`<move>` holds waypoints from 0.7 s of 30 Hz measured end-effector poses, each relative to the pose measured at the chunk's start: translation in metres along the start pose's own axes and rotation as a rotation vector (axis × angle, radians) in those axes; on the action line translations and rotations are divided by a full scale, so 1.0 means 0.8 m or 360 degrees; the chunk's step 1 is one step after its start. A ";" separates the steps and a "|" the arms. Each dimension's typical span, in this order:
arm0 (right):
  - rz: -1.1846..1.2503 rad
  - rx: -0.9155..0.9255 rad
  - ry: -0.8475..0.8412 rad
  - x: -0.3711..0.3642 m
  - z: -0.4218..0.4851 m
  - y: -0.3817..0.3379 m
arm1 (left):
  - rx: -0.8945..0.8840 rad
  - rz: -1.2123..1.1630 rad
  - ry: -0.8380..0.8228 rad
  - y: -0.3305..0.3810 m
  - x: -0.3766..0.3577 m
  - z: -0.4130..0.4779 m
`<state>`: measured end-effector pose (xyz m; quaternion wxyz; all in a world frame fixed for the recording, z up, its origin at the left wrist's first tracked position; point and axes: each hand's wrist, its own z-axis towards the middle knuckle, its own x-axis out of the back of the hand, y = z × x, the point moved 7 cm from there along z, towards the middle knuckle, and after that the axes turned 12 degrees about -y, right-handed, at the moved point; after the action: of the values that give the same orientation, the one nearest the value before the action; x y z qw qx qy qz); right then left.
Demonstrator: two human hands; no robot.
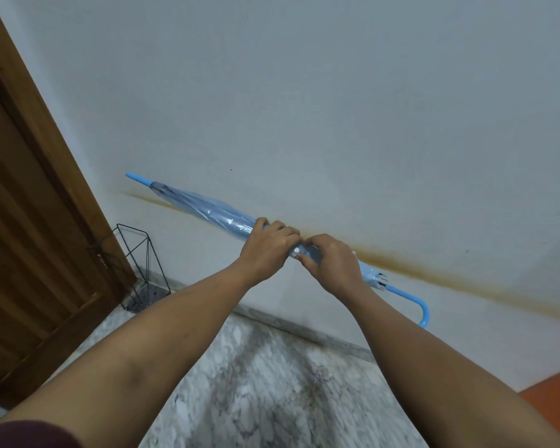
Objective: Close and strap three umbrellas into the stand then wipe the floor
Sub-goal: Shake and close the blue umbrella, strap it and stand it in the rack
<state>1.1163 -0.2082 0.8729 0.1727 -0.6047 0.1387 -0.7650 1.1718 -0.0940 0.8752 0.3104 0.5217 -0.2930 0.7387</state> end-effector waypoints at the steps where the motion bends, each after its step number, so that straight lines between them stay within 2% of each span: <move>1: 0.0007 -0.0009 -0.0015 -0.001 0.000 -0.001 | 0.0012 0.0003 -0.0010 0.000 0.001 0.000; 6: 0.0088 -0.0059 -0.0035 -0.005 0.001 0.000 | 0.0042 0.0073 -0.0018 -0.003 -0.003 -0.003; 10: 0.0158 -0.0024 -0.0013 -0.004 -0.005 0.004 | 0.0124 0.0194 -0.0207 -0.011 -0.014 0.000; 13: 0.0004 -0.0013 -0.0094 -0.018 -0.007 0.001 | 0.0161 0.0205 -0.0301 -0.014 -0.018 0.005; 17: -0.0275 0.0058 -0.0220 -0.028 -0.012 0.003 | 0.0142 -0.0142 -0.0613 -0.024 -0.028 0.013; 21: -0.0350 0.0118 -0.0201 -0.032 -0.026 0.010 | 0.0068 -0.0808 -0.1025 -0.022 -0.039 0.009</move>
<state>1.1025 -0.2039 0.8421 0.1183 -0.6564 0.0322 -0.7444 1.1977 -0.0928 0.8495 0.3643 0.7884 -0.2217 0.4434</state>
